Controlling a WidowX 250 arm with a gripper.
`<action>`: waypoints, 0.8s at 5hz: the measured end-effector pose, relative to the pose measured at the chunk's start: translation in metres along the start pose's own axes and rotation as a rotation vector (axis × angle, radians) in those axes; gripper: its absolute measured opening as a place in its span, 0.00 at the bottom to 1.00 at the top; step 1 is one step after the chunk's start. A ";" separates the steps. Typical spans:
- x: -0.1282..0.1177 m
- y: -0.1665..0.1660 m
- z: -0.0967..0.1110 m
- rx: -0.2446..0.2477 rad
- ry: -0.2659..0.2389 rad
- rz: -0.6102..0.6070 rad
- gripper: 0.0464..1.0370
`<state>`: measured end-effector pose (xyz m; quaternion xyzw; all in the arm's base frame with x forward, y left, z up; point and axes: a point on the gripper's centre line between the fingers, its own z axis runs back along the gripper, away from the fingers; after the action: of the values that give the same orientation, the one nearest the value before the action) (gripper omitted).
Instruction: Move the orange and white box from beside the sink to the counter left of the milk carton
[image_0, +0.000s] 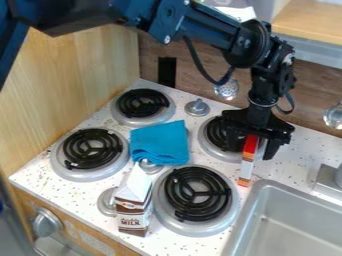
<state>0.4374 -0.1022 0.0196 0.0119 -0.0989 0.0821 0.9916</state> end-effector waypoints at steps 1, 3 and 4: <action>-0.011 0.002 -0.019 0.020 0.048 -0.002 0.62; -0.019 0.005 -0.018 0.013 0.048 0.004 0.37; -0.024 0.006 0.010 -0.034 0.000 0.040 0.37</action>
<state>0.4117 -0.1003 0.0244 -0.0067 -0.1004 0.1003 0.9899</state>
